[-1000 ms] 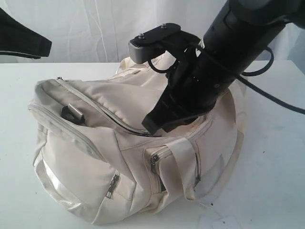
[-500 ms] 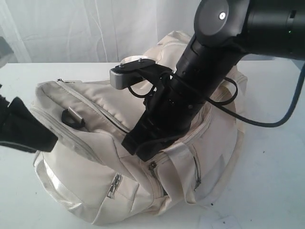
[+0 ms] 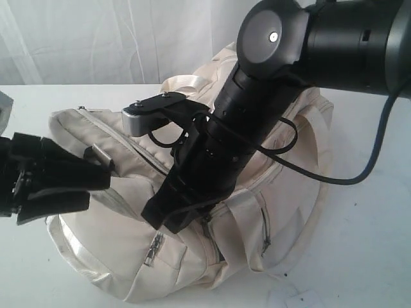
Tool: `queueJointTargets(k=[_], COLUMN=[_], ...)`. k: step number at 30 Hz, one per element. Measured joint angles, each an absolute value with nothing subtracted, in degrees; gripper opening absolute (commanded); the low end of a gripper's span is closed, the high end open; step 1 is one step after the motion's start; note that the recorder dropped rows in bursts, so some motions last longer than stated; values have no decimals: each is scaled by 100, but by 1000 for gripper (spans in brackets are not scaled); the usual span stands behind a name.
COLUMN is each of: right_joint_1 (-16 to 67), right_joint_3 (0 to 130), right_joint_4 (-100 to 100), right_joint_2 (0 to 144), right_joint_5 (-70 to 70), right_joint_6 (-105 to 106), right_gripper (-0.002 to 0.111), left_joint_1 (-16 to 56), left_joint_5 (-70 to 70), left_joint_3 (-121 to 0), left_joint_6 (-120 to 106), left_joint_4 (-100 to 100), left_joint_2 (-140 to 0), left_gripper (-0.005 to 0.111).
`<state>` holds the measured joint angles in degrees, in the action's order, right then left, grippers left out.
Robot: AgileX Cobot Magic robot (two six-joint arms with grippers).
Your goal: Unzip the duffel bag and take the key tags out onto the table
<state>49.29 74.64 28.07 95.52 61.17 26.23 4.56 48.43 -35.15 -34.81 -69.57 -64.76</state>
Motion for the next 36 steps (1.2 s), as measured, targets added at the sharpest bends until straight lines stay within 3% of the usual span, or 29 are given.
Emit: queueJointTargets(k=[9, 22, 32, 35, 36], right_joint_1=[4929, 4938, 4938, 4938, 4938], right_joint_3=[7464, 7464, 7464, 7464, 7464], right_joint_4=[2764, 1505, 1209, 1204, 1204], right_joint_2=[9552, 8562, 8232, 8232, 8232], right_joint_5=[6062, 5902, 5925, 5950, 5959], right_joint_6=[2634, 2065, 1903, 1884, 1861], right_gripper=[0, 0, 0, 0, 0], left_joint_1=[483, 1652, 1953, 1983, 1983], left_joint_5=[4602, 3717, 3496, 3288, 3243], left_joint_3=[-3243, -3168, -3168, -3168, -3168], left_joint_6=[-3731, -3923, -4012, -4012, -4012], left_joint_4=[-7841, -8674, -8865, -8908, -8921], left_joint_2=[-6869, -7461, -7781, -7813, -7822], left_gripper=[79, 79, 79, 68, 59])
